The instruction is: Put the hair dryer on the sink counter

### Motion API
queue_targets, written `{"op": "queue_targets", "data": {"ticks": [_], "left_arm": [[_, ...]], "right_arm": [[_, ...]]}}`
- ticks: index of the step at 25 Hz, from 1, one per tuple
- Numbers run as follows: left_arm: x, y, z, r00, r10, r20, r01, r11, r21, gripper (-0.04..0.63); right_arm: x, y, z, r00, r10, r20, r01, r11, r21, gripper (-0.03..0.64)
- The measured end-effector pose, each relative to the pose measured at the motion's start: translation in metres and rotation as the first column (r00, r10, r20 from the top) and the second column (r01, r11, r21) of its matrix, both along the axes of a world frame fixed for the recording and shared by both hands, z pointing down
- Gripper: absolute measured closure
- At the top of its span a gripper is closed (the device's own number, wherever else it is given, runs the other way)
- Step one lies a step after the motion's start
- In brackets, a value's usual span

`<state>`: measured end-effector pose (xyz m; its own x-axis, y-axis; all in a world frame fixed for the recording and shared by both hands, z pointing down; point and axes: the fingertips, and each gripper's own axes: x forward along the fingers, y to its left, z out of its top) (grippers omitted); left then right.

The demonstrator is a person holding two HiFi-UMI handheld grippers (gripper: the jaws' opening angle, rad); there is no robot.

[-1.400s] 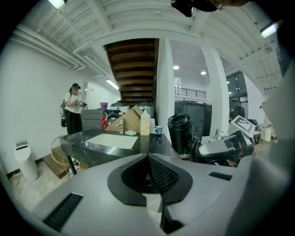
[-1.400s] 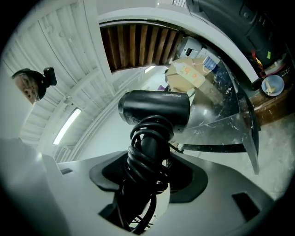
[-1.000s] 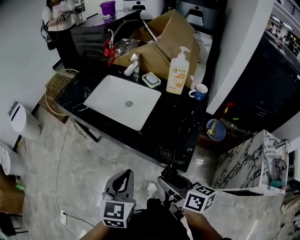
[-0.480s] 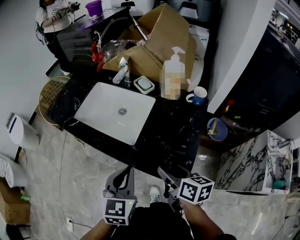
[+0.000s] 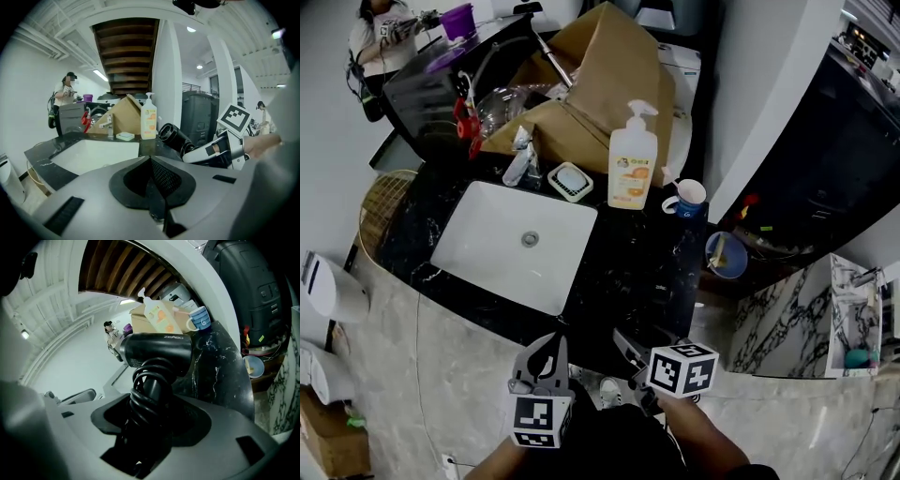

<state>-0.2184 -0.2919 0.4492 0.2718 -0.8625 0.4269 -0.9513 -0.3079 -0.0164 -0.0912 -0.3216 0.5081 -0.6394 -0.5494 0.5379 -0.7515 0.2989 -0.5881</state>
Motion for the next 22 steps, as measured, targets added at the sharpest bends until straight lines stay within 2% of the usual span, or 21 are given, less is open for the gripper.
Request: {"op": "queue_targets", "data": {"ticks": [9, 22], "left_arm": [[0.004, -0.049, 0.021, 0.990, 0.138, -0.016, -0.139, 0.988, -0.060, 0.588], [0.001, -0.070, 0.036, 0.980, 0.191, -0.049, -0.195, 0.976, -0.093, 0.588]], "right_arm": [[0.004, -0.028, 0.026, 0.984, 0.088, -0.156, -0.099, 0.993, -0.067, 0.347], [0.004, -0.041, 0.041, 0.952, 0.107, -0.286, -0.145, 0.983, -0.115, 0.347]]}}
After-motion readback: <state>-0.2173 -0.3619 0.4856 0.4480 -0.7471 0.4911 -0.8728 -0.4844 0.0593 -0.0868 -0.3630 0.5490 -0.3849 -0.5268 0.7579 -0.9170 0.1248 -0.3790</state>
